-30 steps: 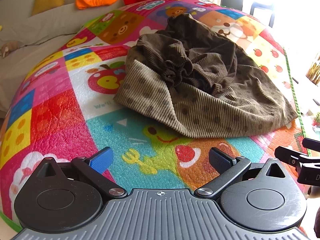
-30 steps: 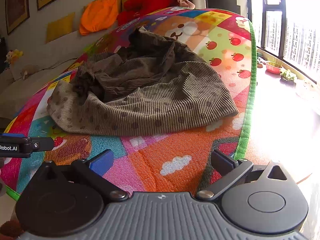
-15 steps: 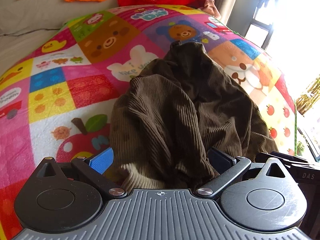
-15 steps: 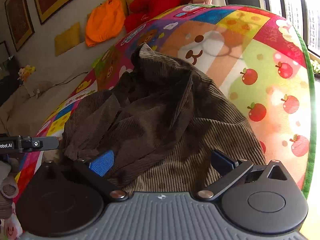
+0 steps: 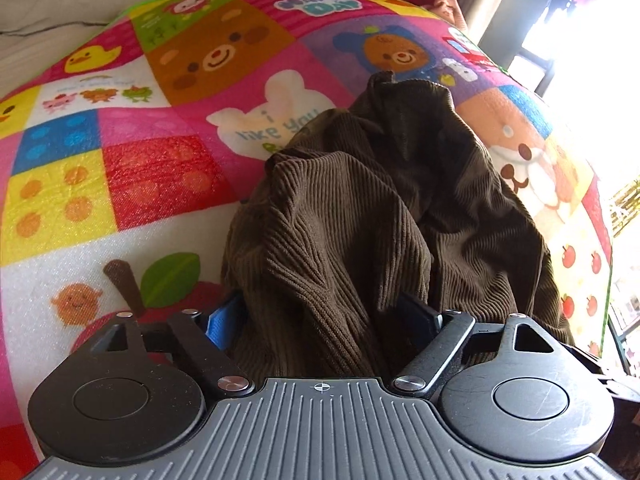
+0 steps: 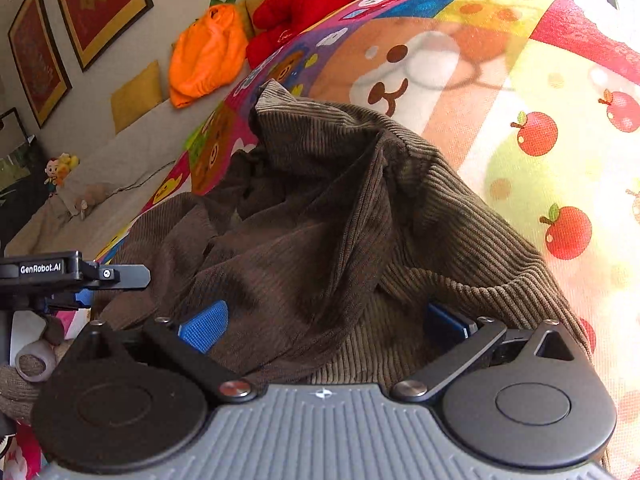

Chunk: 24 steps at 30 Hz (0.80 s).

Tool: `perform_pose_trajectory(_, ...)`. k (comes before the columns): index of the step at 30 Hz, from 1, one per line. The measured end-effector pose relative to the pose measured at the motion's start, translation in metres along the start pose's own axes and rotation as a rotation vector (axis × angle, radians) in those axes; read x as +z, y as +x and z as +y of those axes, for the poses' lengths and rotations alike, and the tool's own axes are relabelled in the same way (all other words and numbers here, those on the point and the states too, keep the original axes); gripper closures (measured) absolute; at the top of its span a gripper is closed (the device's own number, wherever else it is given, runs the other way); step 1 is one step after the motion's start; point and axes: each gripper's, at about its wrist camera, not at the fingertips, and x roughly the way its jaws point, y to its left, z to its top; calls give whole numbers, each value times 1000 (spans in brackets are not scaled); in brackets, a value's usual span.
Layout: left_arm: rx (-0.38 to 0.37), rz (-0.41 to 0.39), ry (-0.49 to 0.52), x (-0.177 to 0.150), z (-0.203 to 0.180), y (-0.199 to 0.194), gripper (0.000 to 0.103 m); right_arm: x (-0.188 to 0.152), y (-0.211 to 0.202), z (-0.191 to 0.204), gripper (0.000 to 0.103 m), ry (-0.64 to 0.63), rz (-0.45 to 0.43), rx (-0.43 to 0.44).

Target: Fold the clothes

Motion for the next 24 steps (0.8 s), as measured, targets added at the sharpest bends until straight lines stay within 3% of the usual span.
perform_pose_trajectory(4, 29, 22, 38, -13, -7, -8, 35, -9, -1, 12, 0, -69, 20, 37)
perform_pose_trajectory(6, 26, 39, 49, -22, -10, -16, 51, -13, -4, 19, 0, -97, 37, 44)
perform_pose_trajectory(9, -4, 69, 42, -40, -8, -34, 64, -19, -12, 23, 0, -103, 57, 72)
perform_pose_trajectory(12, -49, 117, 16, -60, -5, -58, 68, -28, -27, 28, 0, -102, 75, 102)
perform_pose_trajectory(16, -108, 189, 26, -98, -5, -96, 68, -49, -60, 39, 0, -109, 134, 177)
perform_pose_trajectory(19, -132, 193, 68, -115, -4, -119, 65, -62, -83, 43, 0, -75, 169, 224)
perform_pose_trajectory(24, -154, 96, 69, -104, 0, -133, 28, -73, -95, 38, 0, 51, 154, 202)
